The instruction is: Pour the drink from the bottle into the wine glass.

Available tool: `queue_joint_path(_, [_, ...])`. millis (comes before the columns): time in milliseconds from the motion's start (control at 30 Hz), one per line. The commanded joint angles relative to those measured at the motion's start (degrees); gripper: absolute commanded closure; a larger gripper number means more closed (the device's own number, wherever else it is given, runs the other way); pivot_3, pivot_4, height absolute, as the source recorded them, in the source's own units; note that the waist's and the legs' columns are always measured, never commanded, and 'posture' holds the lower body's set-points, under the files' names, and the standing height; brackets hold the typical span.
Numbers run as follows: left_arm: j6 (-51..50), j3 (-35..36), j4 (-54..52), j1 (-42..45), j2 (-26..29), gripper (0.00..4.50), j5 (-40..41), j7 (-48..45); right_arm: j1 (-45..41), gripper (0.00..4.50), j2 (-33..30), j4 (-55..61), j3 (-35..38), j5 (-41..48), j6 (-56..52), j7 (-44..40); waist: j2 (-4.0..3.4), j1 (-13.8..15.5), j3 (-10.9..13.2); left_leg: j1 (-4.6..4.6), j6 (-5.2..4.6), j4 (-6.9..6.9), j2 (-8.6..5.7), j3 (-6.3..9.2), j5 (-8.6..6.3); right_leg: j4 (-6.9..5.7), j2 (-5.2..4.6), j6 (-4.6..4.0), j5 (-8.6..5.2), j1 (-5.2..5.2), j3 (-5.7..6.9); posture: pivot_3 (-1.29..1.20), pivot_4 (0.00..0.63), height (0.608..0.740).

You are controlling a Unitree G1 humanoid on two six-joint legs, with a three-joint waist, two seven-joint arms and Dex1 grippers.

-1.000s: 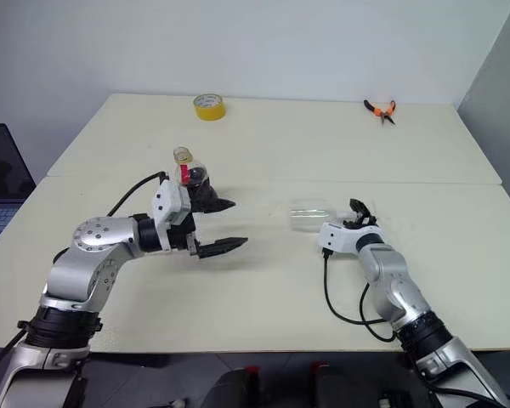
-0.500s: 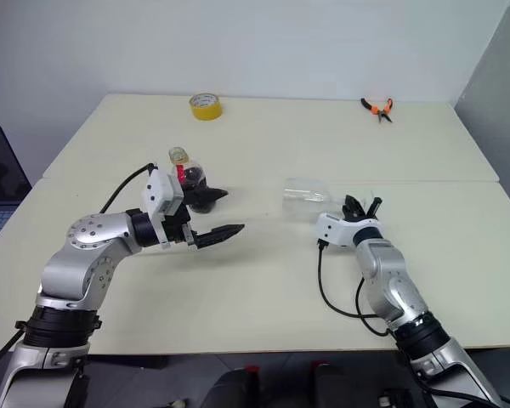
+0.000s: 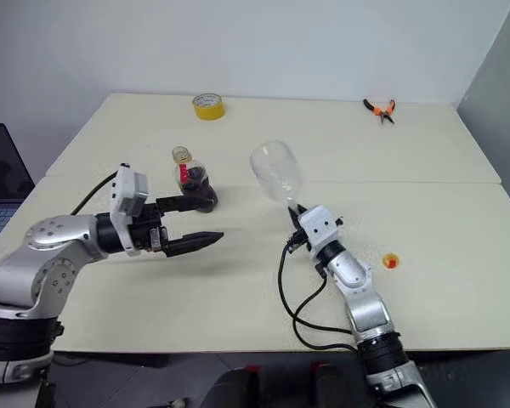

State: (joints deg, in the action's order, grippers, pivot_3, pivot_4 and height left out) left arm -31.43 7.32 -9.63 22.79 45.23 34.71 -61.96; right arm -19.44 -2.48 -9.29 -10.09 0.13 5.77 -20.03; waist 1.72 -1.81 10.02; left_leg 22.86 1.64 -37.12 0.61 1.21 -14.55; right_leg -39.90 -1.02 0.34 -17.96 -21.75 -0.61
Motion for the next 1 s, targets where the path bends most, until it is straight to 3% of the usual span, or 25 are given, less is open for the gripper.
queue_joint_path(33, [-1.18,3.36,-2.71,1.16,2.11,0.00,2.38,-0.47,-3.21,4.37,2.32,-5.83,1.77,4.80,5.22,-2.87,-0.01,-0.06,0.01,0.00,0.00,0.01,0.00,-0.01,0.00,0.00,0.00,0.00,0.00,-0.01,-0.02,0.00,0.150,0.740])
queue_joint_path(300, [-2.16,5.53,-2.93,1.50,5.09,0.00,3.77,-0.73,-7.69,4.37,2.24,-17.62,3.64,6.04,11.23,-5.68,-0.02,-0.06,0.01,0.00,0.02,0.00,0.00,-0.02,0.01,0.00,0.00,-0.01,0.00,-0.03,-0.03,0.00,0.150,0.740])
queue_joint_path(600, [-1.06,5.30,-2.81,0.18,5.60,0.00,3.04,-1.44,-4.65,4.37,0.10,-18.81,4.22,6.78,12.86,-8.96,-0.03,-0.05,0.02,-0.01,0.02,0.02,0.00,-0.03,0.01,-0.01,0.00,-0.01,-0.01,-0.03,-0.04,0.00,0.150,0.740])
queue_joint_path(633, [-0.96,5.18,-2.75,0.21,5.48,0.00,2.97,-1.45,-4.52,3.64,0.11,-18.77,4.27,6.78,12.89,-9.11,-0.03,-0.05,0.02,-0.01,0.02,0.02,0.00,-0.03,0.01,-0.01,0.00,-0.01,-0.01,-0.03,-0.04,0.00,0.150,0.740])
queue_joint_path(1000, [0.70,3.89,-1.58,0.36,4.47,0.00,1.85,-1.89,-4.27,0.01,-0.29,-17.36,4.05,5.52,11.46,-8.56,-0.03,-0.04,0.02,-0.02,0.02,0.01,0.00,-0.04,0.01,-0.02,0.00,-0.01,-0.01,-0.03,-0.05,0.00,0.150,0.740])
